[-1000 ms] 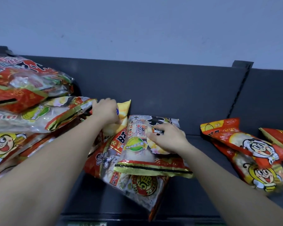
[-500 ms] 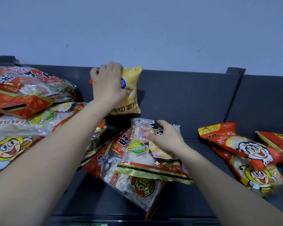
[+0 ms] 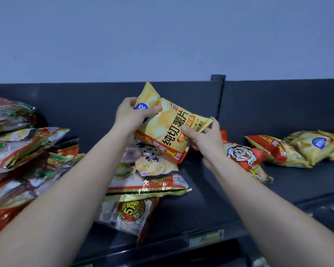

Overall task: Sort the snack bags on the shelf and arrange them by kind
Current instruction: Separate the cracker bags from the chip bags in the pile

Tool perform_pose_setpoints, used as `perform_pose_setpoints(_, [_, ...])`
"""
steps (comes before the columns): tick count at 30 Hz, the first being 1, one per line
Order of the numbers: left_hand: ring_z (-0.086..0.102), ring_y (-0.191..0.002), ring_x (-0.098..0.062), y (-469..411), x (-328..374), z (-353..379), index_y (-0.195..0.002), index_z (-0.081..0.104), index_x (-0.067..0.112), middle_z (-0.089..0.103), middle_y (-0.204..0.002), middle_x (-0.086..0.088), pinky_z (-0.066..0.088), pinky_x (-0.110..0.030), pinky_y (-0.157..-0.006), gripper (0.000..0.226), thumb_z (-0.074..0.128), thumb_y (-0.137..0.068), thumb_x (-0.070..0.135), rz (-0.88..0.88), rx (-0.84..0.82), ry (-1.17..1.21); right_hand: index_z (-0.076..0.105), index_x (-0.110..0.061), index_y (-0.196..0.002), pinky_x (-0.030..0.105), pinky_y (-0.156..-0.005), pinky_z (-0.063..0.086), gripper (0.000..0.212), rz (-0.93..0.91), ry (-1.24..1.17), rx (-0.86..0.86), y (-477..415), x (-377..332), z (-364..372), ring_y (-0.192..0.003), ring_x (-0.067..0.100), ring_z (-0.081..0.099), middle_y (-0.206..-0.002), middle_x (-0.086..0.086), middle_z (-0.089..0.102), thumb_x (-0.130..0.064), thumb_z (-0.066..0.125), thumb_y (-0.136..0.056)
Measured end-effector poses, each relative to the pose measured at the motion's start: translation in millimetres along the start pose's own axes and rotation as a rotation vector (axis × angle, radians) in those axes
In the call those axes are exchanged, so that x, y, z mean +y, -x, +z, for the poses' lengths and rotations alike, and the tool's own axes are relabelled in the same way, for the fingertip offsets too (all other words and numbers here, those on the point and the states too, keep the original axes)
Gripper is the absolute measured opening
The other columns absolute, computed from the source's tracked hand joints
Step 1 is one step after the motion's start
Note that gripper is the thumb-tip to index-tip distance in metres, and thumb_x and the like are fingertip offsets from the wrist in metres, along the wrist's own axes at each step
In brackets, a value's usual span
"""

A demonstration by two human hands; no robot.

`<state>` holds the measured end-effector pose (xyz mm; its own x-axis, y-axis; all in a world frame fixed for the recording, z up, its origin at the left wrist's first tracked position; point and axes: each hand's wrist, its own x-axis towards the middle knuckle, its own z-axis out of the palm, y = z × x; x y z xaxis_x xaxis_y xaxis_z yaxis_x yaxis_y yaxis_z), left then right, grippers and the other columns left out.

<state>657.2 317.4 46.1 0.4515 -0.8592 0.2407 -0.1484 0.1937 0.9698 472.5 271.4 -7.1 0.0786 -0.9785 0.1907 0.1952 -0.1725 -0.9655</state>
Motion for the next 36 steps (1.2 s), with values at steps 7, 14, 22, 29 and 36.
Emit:
perform_pose_setpoints(7, [0.070, -0.097, -0.019, 23, -5, 101, -0.125, 0.049, 0.025, 0.068, -0.114, -0.001, 0.058, -0.036, -0.075, 0.080, 0.091, -0.057, 0.031, 0.097, -0.416, -0.124, 0.052, -0.011, -0.115, 0.034, -0.073, 0.060, 0.051, -0.049, -0.044, 0.181, 8, -27, -116, -0.088, 0.013, 0.072, -0.103, -0.001, 0.072, -0.009, 0.083, -0.074])
perform_pose_setpoints(14, [0.064, -0.108, -0.020, 57, -10, 234, -0.125, 0.045, 0.044, 0.060, -0.124, -0.002, 0.053, -0.042, -0.094, 0.100, 0.096, -0.039, 0.044, 0.139, -0.505, -0.242, 0.053, -0.011, -0.117, 0.017, -0.060, 0.053, 0.047, -0.092, -0.030, 0.238, 13, -48, -253, -0.088, 0.007, 0.069, -0.104, -0.002, 0.070, -0.012, 0.080, -0.078])
perform_pose_setpoints(22, [0.063, -0.100, -0.008, 95, -19, 363, -0.128, 0.048, 0.023, 0.064, -0.111, 0.010, 0.052, -0.027, -0.086, 0.076, 0.089, -0.064, 0.023, 0.084, -0.442, -0.090, 0.042, -0.029, -0.132, 0.029, -0.076, 0.058, 0.076, -0.069, 0.120, 0.113, 10, -52, -377, -0.100, 0.012, 0.068, -0.115, 0.002, 0.067, -0.004, 0.082, -0.072])
perform_pose_setpoints(29, [0.060, -0.111, -0.018, 73, -31, 450, -0.133, 0.050, 0.033, 0.057, -0.125, 0.000, 0.050, -0.044, -0.097, 0.106, 0.072, -0.041, 0.082, 0.103, -0.384, -0.241, 0.010, -0.034, -0.153, 0.046, -0.101, 0.048, 0.120, -0.100, 0.220, 0.296, -31, -46, -445, -0.118, 0.016, 0.057, -0.128, -0.001, 0.059, -0.032, 0.089, -0.063])
perform_pose_setpoints(36, [0.053, -0.118, -0.019, 28, -41, 519, -0.144, 0.038, 0.029, 0.049, -0.133, 0.001, 0.044, -0.043, -0.103, 0.075, 0.077, -0.080, 0.029, 0.114, -0.383, -0.280, 0.040, -0.022, -0.141, 0.039, -0.095, 0.052, 0.068, -0.078, 0.242, 0.388, -108, -49, -491, -0.113, 0.017, 0.057, -0.132, 0.006, 0.054, -0.031, 0.075, -0.084])
